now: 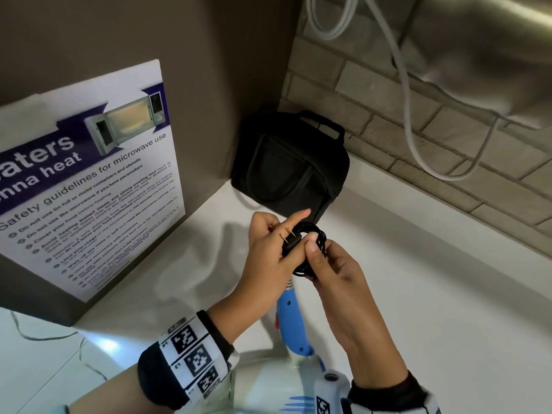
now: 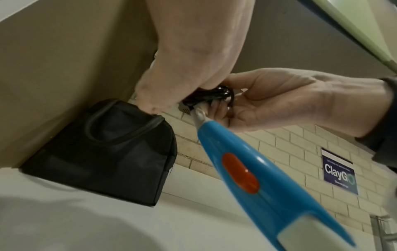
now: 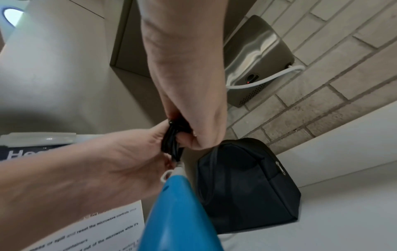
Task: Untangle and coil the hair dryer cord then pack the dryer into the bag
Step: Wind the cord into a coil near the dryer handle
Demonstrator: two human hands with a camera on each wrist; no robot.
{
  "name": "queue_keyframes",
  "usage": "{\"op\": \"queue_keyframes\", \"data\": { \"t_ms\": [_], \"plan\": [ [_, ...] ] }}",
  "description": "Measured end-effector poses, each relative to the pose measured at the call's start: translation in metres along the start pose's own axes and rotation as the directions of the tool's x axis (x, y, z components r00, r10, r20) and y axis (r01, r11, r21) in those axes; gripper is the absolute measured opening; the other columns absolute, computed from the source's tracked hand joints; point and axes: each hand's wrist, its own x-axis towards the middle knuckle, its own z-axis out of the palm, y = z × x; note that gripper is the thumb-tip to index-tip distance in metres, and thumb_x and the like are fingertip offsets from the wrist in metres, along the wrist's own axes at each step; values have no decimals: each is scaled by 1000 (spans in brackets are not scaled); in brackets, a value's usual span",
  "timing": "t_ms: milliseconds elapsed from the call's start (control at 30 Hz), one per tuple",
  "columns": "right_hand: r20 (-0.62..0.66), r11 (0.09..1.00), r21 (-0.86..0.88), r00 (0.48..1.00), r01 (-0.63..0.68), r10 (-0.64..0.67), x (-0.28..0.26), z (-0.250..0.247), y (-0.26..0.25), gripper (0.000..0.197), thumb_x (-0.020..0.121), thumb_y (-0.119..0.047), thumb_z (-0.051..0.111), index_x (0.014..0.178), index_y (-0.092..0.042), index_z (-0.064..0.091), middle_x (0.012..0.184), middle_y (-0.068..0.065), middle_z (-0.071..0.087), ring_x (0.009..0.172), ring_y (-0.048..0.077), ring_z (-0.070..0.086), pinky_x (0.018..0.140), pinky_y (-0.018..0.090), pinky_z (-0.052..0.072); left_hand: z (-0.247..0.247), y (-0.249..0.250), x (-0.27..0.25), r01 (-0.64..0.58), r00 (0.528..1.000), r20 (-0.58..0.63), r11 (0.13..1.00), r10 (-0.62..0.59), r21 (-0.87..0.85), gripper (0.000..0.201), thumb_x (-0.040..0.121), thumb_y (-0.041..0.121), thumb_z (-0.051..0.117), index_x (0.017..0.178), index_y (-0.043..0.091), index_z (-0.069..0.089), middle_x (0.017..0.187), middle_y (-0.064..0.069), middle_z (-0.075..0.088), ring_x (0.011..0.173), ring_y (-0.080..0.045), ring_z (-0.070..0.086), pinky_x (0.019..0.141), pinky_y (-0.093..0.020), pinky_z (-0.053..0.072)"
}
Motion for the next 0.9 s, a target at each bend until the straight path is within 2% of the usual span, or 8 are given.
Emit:
{"op": "queue_keyframes", "data": {
  "t_ms": [167,333,400,500,533,733,833,900],
  "plan": [
    [-70,990,144,998,4,6,3,6,8,31,94,-24,51,111,-2,63,105,14,72,101,23,68,90,30,54,-10,3,1,25,993,-116,998,-31,-54,26,77,27,76,102,31,72,91,9,62,79,-6,65,73,-18,54],
    [-120,982,185,991,-41,64,9,2,9,24,99,-15,42,100,-3,62,88,5,72,91,19,67,83,28,55,-21,9,4,64,997,47,998,-63,-17,21,71,28,81,88,21,71,81,7,73,73,-8,70,71,-24,58],
    [-60,992,112,996,-56,63,9,-1,8,22,99,-13,44,117,-11,55,102,6,72,97,19,69,85,28,55,-25,11,5,80,993,94,997,-78,-19,19,74,27,79,89,18,71,80,4,74,74,-9,71,71,-24,59],
    [107,996,-88,994,-30,39,7,-11,6,55,98,-12,48,141,-40,28,114,1,67,102,14,68,87,29,55,-33,10,12,186,972,169,976,-165,-114,20,77,17,77,96,13,72,84,-3,75,78,-15,73,74,-27,59],
    [167,987,-160,985,-12,39,7,-15,3,60,97,-10,49,143,-42,27,114,0,66,102,13,68,85,28,55,-35,10,14,228,959,209,961,-193,-159,21,78,12,76,98,11,72,86,-6,76,80,-17,73,75,-26,58],
    [339,916,-399,921,-47,195,18,-33,-18,65,83,-10,71,134,-43,46,113,-15,65,97,9,68,73,24,56,-36,20,15,281,921,331,938,-205,-201,23,78,3,74,101,6,71,85,-9,76,77,-19,73,70,-20,56],
    [310,877,-477,922,-60,232,25,-29,-19,46,79,-20,76,119,-34,57,98,-8,68,94,14,69,74,26,57,-34,20,17,274,923,326,945,-206,-180,23,75,4,77,97,11,73,86,-3,76,80,-12,73,72,-17,55],
    [260,887,-461,950,-37,175,29,-26,-14,37,80,-14,74,113,-25,62,101,0,71,96,16,69,84,32,57,-33,20,16,278,923,323,943,-210,-182,23,74,3,77,96,10,73,86,-4,76,79,-11,73,72,-17,55]
  ]
}}
